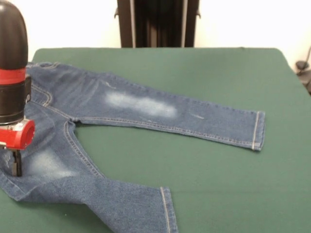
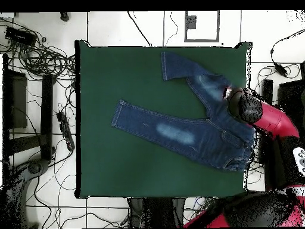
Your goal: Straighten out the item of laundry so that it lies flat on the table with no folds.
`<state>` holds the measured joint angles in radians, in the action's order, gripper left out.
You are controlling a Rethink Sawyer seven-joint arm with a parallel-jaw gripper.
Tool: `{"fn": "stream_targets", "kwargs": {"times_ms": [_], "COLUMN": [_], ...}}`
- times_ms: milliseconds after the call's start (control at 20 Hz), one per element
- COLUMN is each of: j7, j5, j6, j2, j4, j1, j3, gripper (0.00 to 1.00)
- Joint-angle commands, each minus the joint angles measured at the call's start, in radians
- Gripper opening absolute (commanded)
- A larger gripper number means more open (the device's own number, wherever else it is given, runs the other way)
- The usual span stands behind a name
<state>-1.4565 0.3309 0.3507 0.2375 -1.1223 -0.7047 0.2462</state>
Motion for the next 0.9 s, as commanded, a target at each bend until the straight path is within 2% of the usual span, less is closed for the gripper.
{"fn": "stream_targets", "kwargs": {"times_ms": [50,250,650,900], "j7": [0.236,0.263,0.239,0.225], "j5": [0.065,0.095,0.103,0.102], "j6": [0.003,0.07,0.294,0.355], "j2": [-0.136,-0.137,-0.085,-0.052], "j4": [-0.054,-0.052,-0.016,-0.022], "j1": [0.004,-0.011,0.045,0.058], "j3": [0.31,0.341,0.27,0.251], "gripper": [1.0,1.0,1.0,1.0]}}
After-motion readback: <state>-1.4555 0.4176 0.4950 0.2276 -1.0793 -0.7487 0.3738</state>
